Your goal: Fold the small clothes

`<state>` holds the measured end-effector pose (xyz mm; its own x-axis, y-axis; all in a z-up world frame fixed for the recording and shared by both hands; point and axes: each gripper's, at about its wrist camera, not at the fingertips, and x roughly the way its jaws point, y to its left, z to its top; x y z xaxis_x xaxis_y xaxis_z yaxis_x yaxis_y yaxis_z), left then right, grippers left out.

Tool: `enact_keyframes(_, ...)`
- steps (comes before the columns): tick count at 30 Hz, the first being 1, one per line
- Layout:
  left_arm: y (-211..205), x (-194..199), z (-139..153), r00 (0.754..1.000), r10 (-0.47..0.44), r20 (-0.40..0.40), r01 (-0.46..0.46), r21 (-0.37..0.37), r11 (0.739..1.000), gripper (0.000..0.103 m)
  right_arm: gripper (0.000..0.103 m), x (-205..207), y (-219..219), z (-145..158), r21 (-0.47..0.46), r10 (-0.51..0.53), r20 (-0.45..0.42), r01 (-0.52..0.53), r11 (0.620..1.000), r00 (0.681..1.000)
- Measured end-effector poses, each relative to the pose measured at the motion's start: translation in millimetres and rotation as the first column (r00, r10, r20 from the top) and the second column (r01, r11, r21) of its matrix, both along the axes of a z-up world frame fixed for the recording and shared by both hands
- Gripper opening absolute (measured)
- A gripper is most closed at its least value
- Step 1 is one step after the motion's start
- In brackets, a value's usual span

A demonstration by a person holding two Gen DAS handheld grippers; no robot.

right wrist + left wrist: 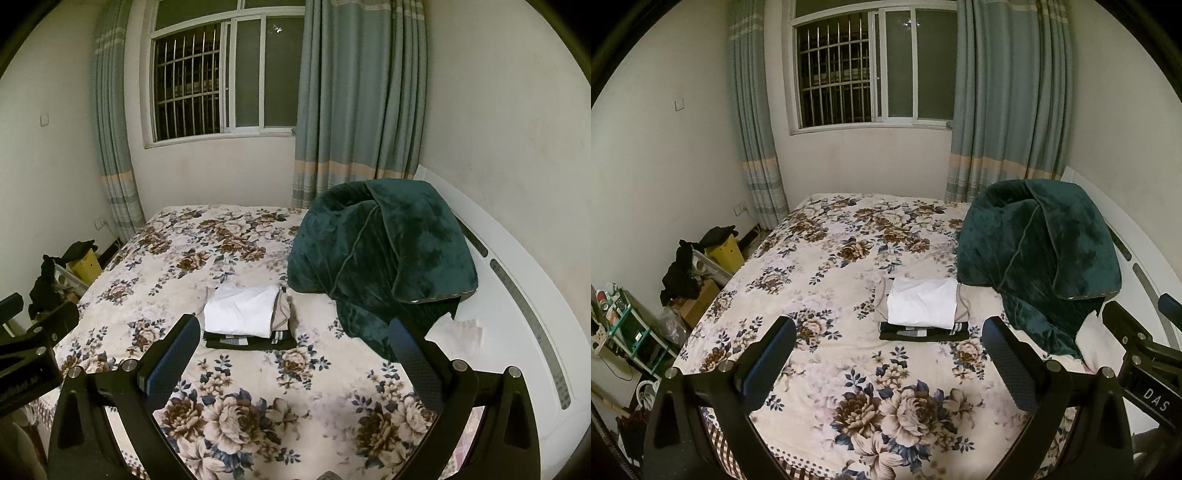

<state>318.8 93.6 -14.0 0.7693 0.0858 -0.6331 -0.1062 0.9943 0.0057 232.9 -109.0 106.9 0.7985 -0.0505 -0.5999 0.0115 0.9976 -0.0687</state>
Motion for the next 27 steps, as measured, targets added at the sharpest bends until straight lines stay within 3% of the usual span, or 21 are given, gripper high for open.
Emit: enact_keyframes(27,2,-7,7,1.0,0.008,0.015,-0.008,0.001,1.0,0.103,0.103,1,10,2,0.005,-0.001,0.003,0.001,1.0,1.0)
